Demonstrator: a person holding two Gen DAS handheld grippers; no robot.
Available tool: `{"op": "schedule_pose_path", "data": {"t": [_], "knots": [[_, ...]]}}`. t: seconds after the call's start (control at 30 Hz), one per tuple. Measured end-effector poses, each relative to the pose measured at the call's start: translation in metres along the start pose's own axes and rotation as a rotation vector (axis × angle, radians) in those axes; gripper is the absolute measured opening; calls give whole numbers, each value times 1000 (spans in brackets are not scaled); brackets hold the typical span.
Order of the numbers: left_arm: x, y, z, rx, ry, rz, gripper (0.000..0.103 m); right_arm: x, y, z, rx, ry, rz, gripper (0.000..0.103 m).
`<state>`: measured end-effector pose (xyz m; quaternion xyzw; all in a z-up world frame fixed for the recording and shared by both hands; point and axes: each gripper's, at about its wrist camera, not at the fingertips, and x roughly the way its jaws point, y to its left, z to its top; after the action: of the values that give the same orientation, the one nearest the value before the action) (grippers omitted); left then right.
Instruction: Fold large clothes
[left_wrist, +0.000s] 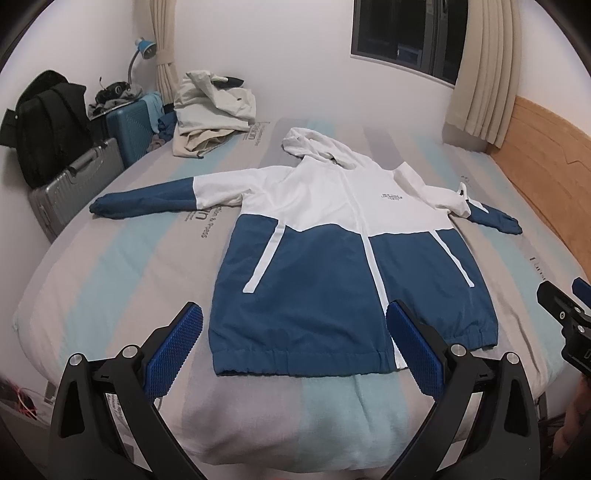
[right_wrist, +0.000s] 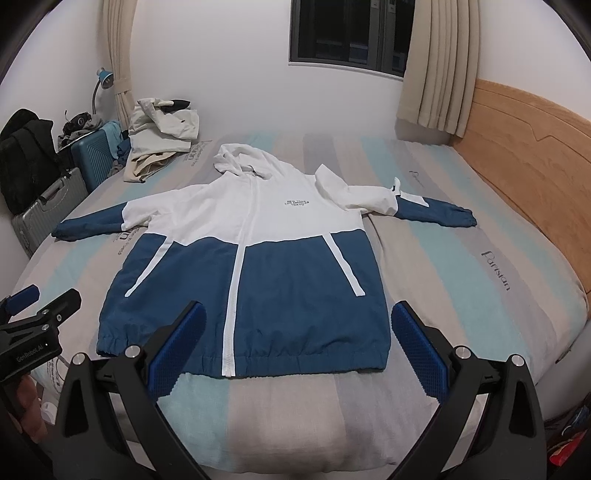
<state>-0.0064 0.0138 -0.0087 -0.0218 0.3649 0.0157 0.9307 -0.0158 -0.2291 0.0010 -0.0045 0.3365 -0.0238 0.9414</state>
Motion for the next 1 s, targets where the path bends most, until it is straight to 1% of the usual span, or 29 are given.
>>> {"op": "schedule_pose_path", "data": {"t": [0.73, 0.83, 0.93, 1.0], "knots": [[-4, 2, 5, -4, -5, 1, 97, -2, 1, 2, 1, -17, -10, 96], [10, 4, 16, 2, -9, 2, 97, 7, 0, 8, -5, -31, -11, 96], [39, 8, 40, -16, -6, 11, 97, 41, -5, 24, 3, -24, 36, 96], [59, 11, 63, -38, 0, 23, 97, 65, -5, 37, -1, -21, 46, 96]]}}
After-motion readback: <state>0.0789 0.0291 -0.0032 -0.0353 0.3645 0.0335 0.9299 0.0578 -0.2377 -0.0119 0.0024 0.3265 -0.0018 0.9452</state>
